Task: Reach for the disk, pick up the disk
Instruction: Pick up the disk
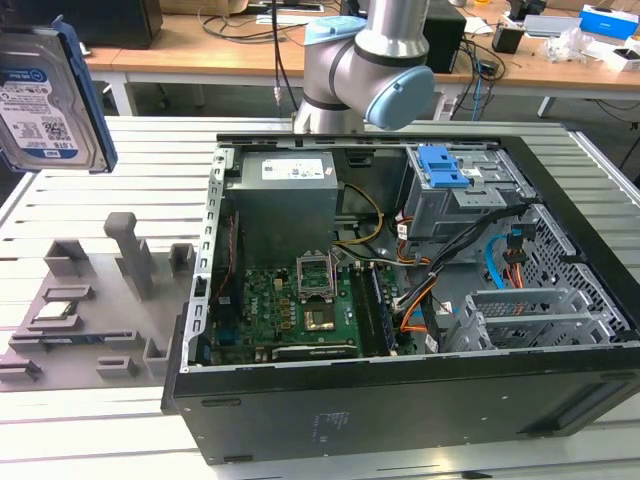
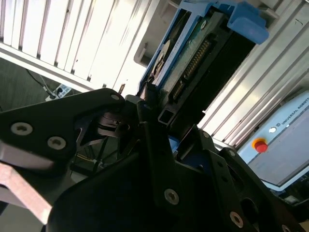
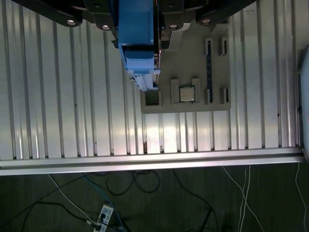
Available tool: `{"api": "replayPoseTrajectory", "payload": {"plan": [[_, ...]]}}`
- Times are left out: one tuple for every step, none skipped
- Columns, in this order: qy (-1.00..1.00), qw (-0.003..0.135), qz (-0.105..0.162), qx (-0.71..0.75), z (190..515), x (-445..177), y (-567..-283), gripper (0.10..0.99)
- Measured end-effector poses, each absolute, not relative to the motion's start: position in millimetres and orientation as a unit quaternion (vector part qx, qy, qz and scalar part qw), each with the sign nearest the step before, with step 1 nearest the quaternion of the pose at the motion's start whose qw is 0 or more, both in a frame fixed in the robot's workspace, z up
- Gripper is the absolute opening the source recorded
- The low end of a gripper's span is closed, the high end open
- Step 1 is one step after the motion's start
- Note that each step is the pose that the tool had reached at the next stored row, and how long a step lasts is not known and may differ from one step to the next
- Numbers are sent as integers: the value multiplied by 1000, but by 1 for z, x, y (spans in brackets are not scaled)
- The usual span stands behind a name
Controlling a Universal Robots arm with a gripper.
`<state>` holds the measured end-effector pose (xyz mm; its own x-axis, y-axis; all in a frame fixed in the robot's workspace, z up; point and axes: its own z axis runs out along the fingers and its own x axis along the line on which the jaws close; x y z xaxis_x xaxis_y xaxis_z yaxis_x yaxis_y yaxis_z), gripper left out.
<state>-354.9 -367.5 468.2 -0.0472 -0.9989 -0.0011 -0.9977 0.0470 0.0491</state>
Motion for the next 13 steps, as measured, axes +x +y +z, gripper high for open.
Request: {"api": "replayPoseTrajectory", "payload": {"plan": [[-723,17,-18,690,470,-355,-367,365],[-723,17,-18,690,471,-355,-367,365],[-723,17,-18,690,472,-355,-367,365],[-723,17,-18,690,474,-354,-367,365],[-723,17,-18,690,475,-354,-367,365],[-723,17,-18,690,477,-354,-367,365],[-723,17,-18,690,478,-354,-367,365],[-723,17,-18,690,479,-354,-367,365],[-723,17,-18,690,481,-354,-367,365],[-723,17,-18,690,483,-354,-367,365],[-723,17,-19,690,484,-353,-367,365],[-723,17,-19,690,486,-353,-367,365],[-723,17,-19,690,488,-353,-367,365]]}}
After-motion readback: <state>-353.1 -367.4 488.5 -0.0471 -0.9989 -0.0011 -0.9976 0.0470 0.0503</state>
